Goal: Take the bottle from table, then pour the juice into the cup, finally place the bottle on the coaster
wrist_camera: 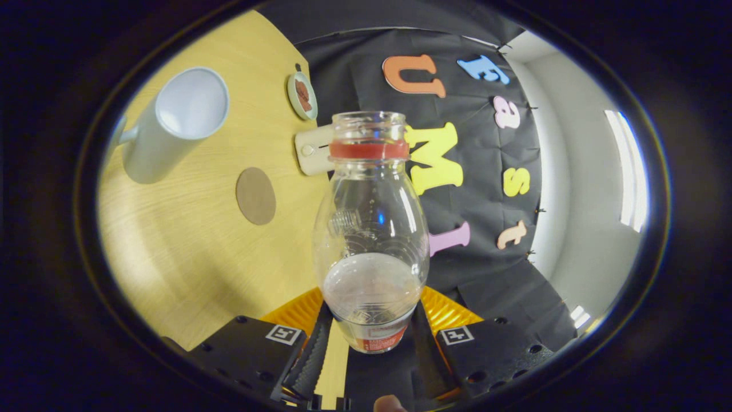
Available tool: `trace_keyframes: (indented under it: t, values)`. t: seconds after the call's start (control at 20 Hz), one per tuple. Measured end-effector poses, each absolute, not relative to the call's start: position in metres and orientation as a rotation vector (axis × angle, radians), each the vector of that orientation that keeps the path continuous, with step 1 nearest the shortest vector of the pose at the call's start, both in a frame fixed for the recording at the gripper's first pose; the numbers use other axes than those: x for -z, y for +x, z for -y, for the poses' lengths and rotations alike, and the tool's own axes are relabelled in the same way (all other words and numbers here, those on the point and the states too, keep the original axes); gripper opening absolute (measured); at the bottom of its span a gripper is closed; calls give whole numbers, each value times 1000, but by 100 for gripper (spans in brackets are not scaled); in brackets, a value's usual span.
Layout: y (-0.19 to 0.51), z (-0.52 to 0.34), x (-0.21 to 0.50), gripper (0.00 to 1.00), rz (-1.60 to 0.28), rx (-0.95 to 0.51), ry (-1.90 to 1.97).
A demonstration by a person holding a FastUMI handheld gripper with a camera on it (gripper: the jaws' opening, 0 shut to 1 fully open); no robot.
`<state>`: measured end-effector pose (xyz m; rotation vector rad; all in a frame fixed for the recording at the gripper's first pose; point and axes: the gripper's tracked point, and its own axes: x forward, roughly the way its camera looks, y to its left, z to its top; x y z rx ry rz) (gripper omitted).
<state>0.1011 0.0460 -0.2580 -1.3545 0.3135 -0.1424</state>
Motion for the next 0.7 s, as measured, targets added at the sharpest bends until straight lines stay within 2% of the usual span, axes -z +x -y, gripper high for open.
trace_keyframes:
  t: [0.7]
  values:
    - [112, -75, 239, 73, -209, 152, -1535]
